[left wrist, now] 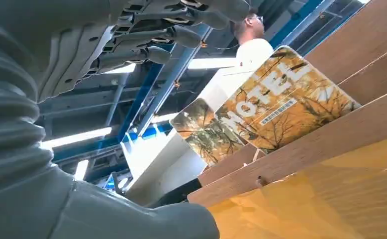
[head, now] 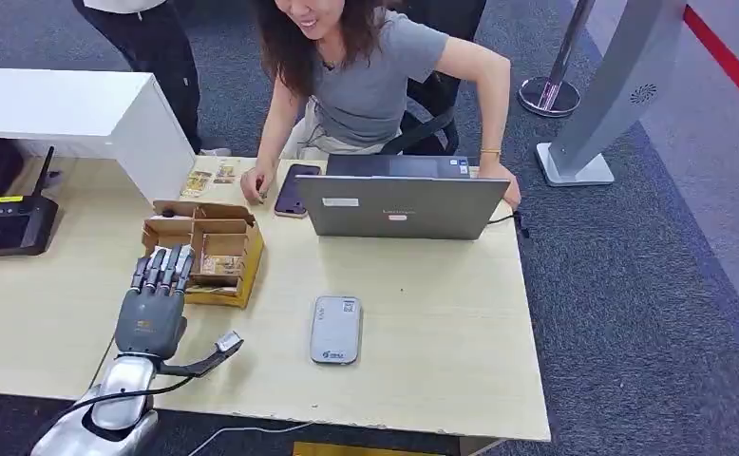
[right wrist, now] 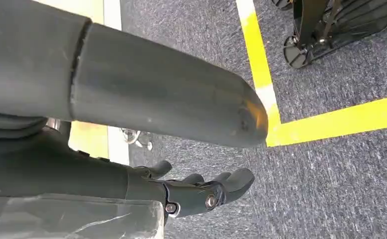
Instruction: Pass the card to the sensor for recognition and then transmit it.
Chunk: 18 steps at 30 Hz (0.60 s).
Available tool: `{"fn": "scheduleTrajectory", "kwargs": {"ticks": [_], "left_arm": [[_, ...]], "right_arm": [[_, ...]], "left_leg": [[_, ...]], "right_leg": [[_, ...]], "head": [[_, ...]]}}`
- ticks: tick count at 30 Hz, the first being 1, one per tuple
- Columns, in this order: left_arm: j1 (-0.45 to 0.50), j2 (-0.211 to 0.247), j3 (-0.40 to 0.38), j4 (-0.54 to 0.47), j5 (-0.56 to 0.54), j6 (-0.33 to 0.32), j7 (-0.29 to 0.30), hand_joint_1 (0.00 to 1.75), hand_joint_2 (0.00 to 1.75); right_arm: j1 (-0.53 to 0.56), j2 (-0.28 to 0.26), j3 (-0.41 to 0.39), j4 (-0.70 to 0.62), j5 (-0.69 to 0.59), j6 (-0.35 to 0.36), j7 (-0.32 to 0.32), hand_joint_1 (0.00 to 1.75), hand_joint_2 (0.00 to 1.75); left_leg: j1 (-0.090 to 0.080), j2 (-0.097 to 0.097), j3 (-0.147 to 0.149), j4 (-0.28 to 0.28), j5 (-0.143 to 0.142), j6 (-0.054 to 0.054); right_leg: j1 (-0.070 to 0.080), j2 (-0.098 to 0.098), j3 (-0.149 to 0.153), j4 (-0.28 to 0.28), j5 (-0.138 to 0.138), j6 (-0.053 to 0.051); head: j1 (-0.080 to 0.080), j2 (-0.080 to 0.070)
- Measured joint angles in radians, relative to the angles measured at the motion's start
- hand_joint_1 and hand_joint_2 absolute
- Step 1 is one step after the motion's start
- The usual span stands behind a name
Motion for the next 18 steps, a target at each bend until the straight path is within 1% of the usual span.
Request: {"fn": "scheduleTrajectory", "kwargs": {"ticks": [6,18], "left_arm": [[-0.008,-0.011,0.013,0.008,0.000,0.004,-0.019,0.00,1.75],[-0.024,-0.023,0.017,0.025,0.000,0.016,-0.020,0.00,1.75]], "right_arm": [[0.000,-0.001,0.000,0.000,-0.001,0.000,-0.001,0.00,0.00],[0.000,-0.002,0.000,0.000,0.000,0.002,-0.002,0.00,0.00]], "left_leg": [[0.000,0.000,0.000,0.000,0.000,0.000],[0.000,0.000,0.000,0.000,0.000,0.000]], "right_leg": [[0.000,0.000,0.000,0.000,0.000,0.000],[0.000,0.000,0.000,0.000,0.000,0.000]], "head": [[0.000,0.000],[0.000,0.000]]}}
